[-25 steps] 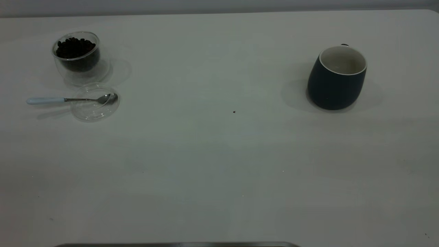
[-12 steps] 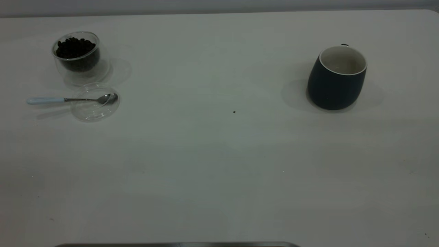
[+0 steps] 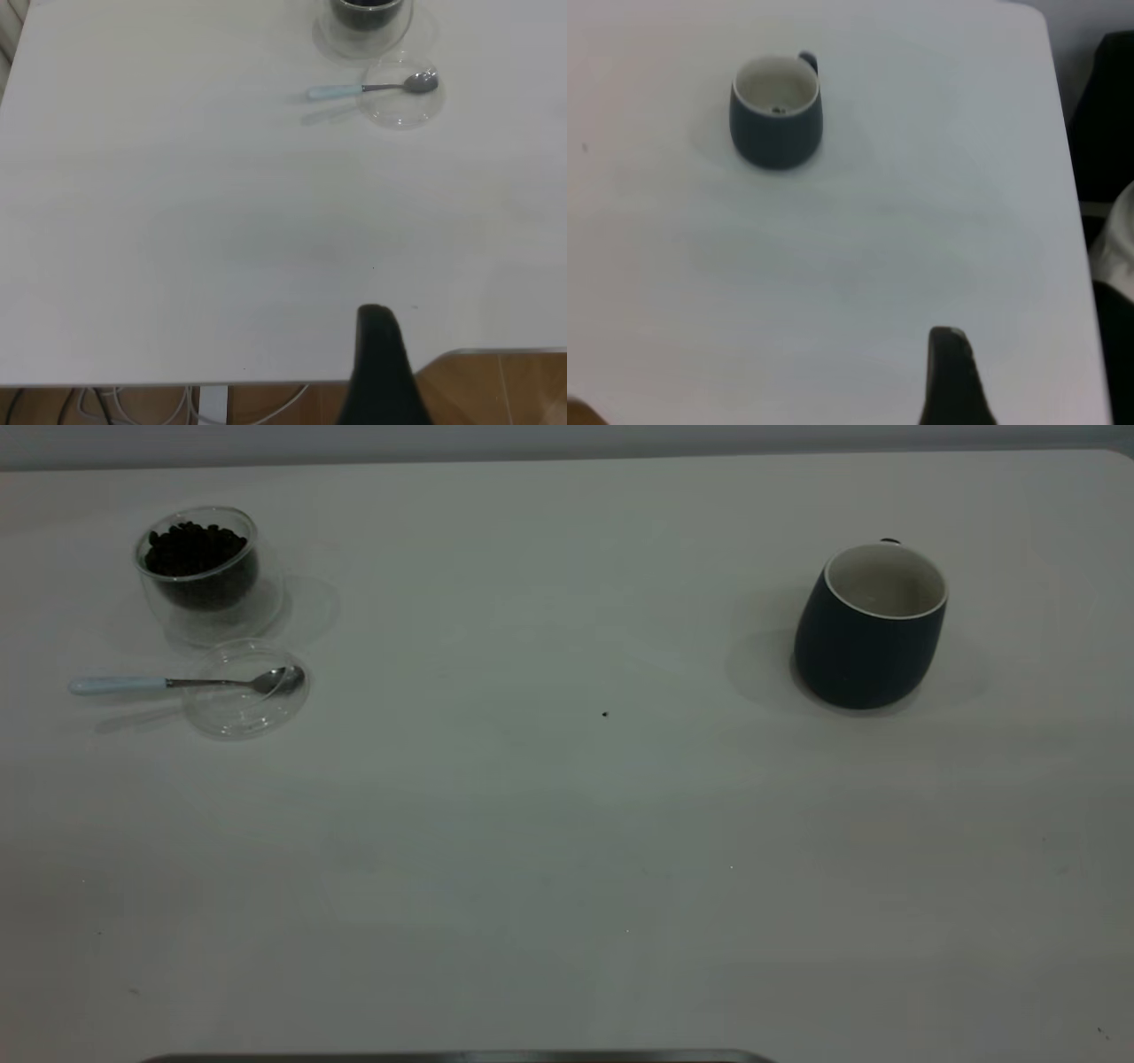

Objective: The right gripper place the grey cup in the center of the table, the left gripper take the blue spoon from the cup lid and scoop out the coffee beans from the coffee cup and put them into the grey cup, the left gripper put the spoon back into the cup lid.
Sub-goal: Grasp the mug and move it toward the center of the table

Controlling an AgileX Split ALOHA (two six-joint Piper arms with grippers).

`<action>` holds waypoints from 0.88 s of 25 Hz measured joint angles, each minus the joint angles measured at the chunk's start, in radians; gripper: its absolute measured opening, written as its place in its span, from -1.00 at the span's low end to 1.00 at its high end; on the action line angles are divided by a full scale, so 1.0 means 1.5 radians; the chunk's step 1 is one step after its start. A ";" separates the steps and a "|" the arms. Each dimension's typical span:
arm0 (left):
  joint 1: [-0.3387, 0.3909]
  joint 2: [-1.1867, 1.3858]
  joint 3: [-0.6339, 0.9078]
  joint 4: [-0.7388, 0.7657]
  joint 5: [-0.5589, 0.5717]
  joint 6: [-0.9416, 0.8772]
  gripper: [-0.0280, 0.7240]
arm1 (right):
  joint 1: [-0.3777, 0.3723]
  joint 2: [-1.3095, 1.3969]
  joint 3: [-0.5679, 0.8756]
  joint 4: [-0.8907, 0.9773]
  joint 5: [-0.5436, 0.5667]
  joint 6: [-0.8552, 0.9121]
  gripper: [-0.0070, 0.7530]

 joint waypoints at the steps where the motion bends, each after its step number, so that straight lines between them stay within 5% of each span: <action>1: 0.000 0.000 0.000 0.000 0.000 0.000 0.65 | 0.000 0.032 -0.004 -0.003 -0.019 -0.030 0.23; 8: 0.000 0.000 0.000 0.000 0.000 0.000 0.65 | 0.000 0.354 -0.018 -0.070 -0.252 -0.172 0.23; 16: 0.000 0.000 0.000 0.000 0.000 0.000 0.65 | 0.000 0.737 -0.027 -0.124 -0.600 -0.319 0.23; 22: 0.000 0.000 0.000 0.000 0.000 0.000 0.65 | 0.000 1.031 -0.150 -0.128 -0.607 -0.324 0.23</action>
